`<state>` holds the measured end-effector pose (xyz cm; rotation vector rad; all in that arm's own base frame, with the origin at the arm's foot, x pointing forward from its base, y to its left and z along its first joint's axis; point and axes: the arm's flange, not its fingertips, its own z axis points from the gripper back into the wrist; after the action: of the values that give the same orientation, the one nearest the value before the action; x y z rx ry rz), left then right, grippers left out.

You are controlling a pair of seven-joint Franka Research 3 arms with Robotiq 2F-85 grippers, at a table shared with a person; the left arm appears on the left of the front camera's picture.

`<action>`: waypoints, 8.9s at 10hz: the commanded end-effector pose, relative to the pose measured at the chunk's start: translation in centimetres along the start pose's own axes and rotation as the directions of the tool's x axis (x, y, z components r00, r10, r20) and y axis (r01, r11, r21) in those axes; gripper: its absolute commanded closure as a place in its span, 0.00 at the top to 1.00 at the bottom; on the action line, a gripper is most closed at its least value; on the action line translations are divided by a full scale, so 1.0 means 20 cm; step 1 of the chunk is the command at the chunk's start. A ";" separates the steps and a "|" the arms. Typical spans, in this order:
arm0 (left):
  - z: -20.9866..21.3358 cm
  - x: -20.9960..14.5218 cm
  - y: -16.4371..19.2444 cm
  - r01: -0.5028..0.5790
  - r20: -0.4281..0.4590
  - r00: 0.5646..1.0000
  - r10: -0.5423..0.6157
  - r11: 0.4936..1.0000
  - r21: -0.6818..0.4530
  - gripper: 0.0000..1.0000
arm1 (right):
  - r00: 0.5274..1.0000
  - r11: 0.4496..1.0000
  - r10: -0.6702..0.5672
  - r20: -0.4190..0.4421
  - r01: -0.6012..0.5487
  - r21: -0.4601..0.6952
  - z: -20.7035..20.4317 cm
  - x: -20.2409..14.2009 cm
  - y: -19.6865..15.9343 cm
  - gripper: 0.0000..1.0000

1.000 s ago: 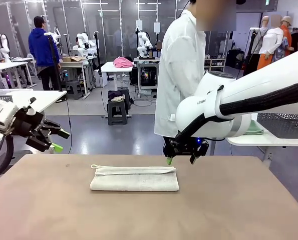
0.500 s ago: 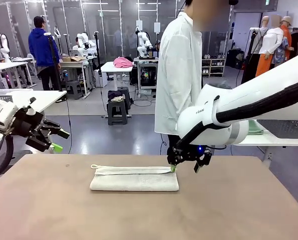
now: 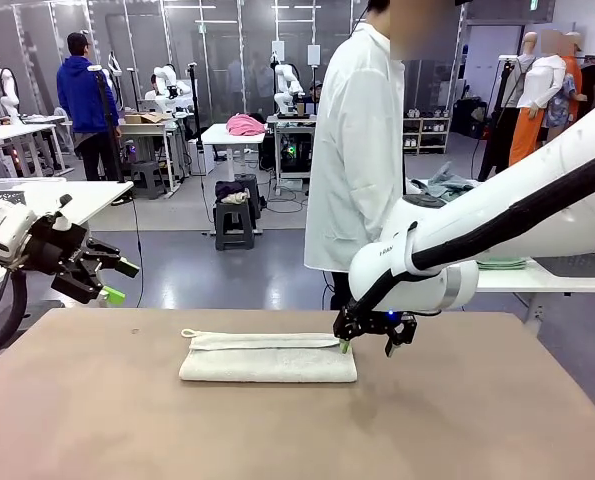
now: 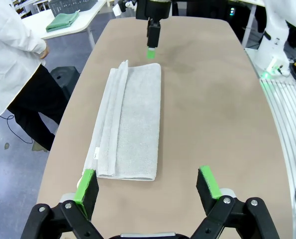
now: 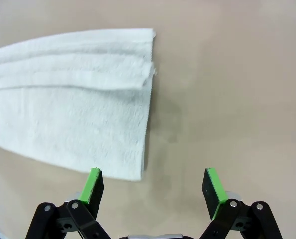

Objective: Fold the towels and place them in the basket.
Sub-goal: When a person lays out a Towel with hook on the table, fold it in half twice, then place the folded Towel with hook on the right side of the table.

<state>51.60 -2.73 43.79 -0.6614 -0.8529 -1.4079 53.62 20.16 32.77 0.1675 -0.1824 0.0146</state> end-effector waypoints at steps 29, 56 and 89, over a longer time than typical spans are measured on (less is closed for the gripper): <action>0.00 0.01 0.00 0.003 -0.001 1.000 -0.003 1.000 -0.001 1.00 | 0.990 0.980 -0.137 -0.014 0.134 -0.144 -0.34 0.17 0.21 0.01; 0.00 0.01 0.00 0.003 -0.001 1.000 -0.003 1.000 -0.001 1.00 | 0.970 0.907 0.239 -0.036 -0.237 -0.350 -0.21 0.27 1.64 0.00; 0.00 0.01 0.00 0.003 -0.001 1.000 -0.003 1.000 -0.001 1.00 | 0.998 0.985 -0.025 0.060 0.015 0.169 0.45 -0.16 0.50 0.59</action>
<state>51.58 -2.75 43.76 -0.6612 -0.8517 -1.4086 48.12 28.49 42.64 0.3508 -0.2436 0.0012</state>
